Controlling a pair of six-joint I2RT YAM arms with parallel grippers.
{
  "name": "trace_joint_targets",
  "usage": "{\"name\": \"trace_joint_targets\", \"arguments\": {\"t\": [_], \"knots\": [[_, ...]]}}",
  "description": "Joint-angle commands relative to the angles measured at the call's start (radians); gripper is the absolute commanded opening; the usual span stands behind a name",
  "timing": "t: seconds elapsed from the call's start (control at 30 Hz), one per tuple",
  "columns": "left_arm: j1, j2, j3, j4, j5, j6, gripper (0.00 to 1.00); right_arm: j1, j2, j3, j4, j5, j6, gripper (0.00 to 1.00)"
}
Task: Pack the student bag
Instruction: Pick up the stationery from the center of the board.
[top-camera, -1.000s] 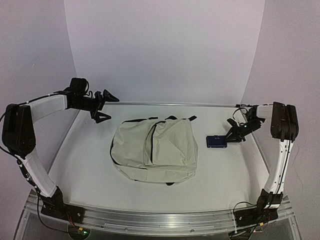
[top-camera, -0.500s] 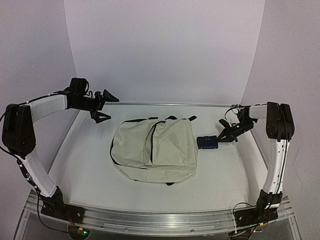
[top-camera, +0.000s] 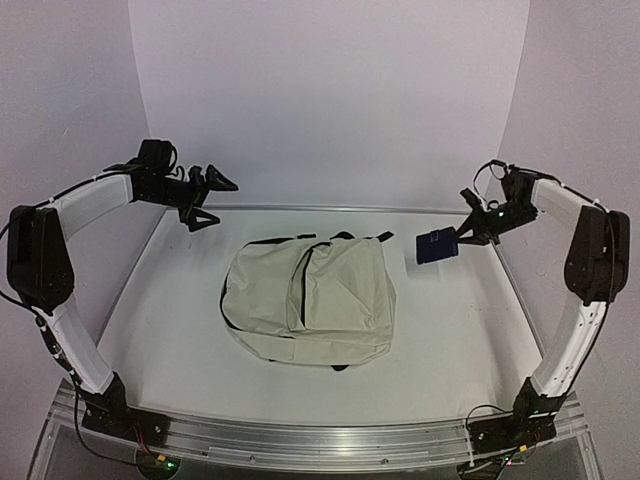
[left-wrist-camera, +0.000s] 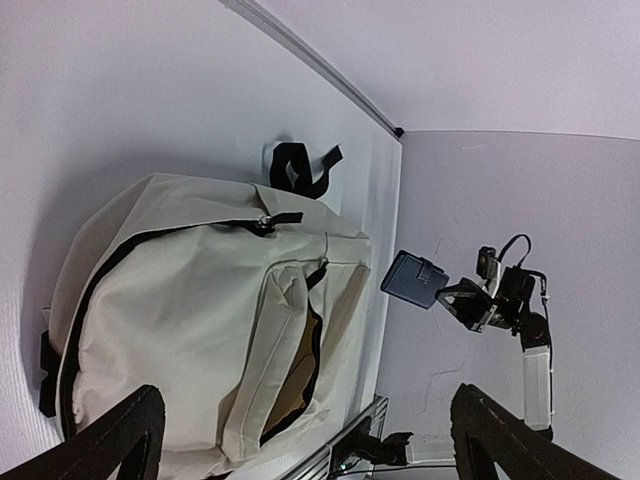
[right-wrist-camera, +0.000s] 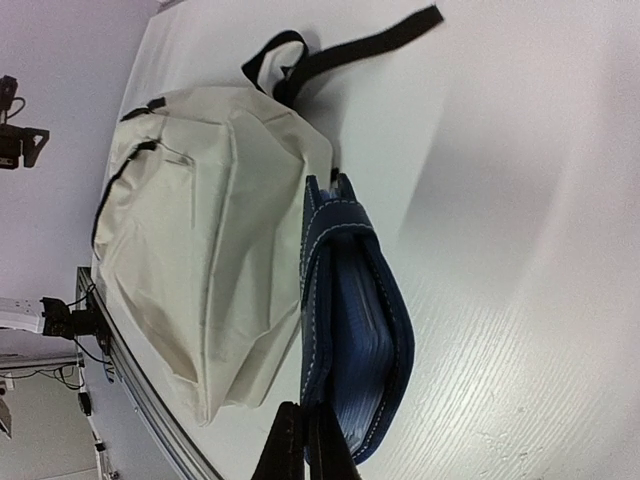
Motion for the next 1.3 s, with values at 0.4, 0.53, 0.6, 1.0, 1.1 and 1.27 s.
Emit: {"name": "trace_joint_targets", "arguments": {"t": [0.4, 0.53, 0.6, 1.0, 1.1, 1.27], "knots": [[-0.17, -0.164, -0.013, 0.172, 0.237, 0.103, 1.0, 0.378, -0.206, 0.207, 0.098, -0.089, 0.271, 0.0], [-0.237, -0.193, -0.053, 0.291, 0.279, 0.051, 0.99, 0.465, -0.169, 0.287, 0.22, -0.107, 0.41, 0.0], [-0.266, -0.201, -0.076, 0.329, 0.277, 0.038, 0.98, 0.505, -0.144, 0.328, 0.26, -0.113, 0.446, 0.0], [-0.352, -0.182, -0.126, 0.567, 0.239, -0.035, 0.92, 0.642, -0.062, 0.443, 0.362, -0.141, 0.544, 0.0], [-0.355, -0.174, -0.141, 0.631, 0.24, -0.065, 0.91, 0.661, -0.052, 0.452, 0.378, -0.145, 0.555, 0.0], [-0.355, -0.179, -0.158, 0.641, 0.222, -0.066, 0.88, 0.686, -0.048, 0.463, 0.396, -0.153, 0.577, 0.0]]}}
